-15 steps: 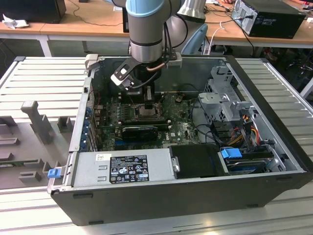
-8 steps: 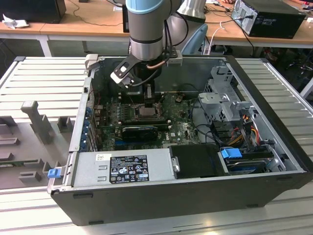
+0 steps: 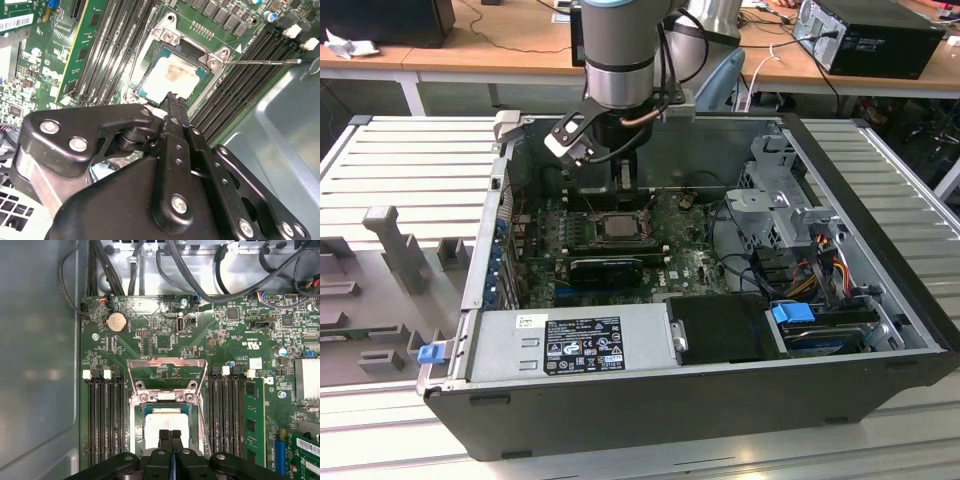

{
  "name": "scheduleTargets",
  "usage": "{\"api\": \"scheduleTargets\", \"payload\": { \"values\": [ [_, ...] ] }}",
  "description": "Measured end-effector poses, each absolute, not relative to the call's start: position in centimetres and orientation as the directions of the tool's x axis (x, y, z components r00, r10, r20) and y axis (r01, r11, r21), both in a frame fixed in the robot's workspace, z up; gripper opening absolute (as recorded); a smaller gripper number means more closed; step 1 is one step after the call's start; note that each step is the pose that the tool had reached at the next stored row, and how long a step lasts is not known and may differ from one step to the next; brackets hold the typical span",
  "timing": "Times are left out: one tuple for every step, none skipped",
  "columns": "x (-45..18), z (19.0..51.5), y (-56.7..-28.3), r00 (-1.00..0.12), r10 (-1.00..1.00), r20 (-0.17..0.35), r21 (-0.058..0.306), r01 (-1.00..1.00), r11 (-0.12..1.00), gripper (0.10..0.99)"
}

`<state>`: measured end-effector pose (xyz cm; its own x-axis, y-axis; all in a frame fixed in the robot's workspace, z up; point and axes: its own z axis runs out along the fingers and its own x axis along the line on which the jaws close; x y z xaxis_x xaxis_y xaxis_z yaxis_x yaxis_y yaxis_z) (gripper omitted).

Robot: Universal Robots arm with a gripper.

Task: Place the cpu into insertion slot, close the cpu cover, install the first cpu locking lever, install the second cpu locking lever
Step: 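Close the cpu cover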

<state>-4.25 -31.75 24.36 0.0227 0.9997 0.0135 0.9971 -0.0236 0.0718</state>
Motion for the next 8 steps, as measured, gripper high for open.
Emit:
{"api": "scheduleTargets", "payload": {
  "values": [
    [-4.2,24.4,-31.8,0.022,1.0,0.014,0.071,0.997,-0.023,0.106],
    [-4.2,24.4,-31.8,0.022,1.0,0.013,0.071,0.997,-0.023,0.106],
    [-4.1,24.4,-31.8,0.023,1.0,0.013,0.07,0.997,-0.024,0.106],
    [-3.8,24.4,-31.8,0.024,1.0,0.013,0.07,0.997,-0.024,0.106],
    [-3.4,24.4,-31.8,0.024,1.0,0.013,0.068,0.997,-0.025,0.106],
    [-2.7,24.3,-31.8,0.024,1.0,0.013,0.067,0.997,-0.025,0.106],
    [-2.4,24.3,-31.8,0.024,1.0,0.013,0.066,0.997,-0.025,0.106],
    [-2.2,24.3,-31.8,0.024,1.0,0.013,0.066,0.998,-0.025,0.106]
  ]
}}
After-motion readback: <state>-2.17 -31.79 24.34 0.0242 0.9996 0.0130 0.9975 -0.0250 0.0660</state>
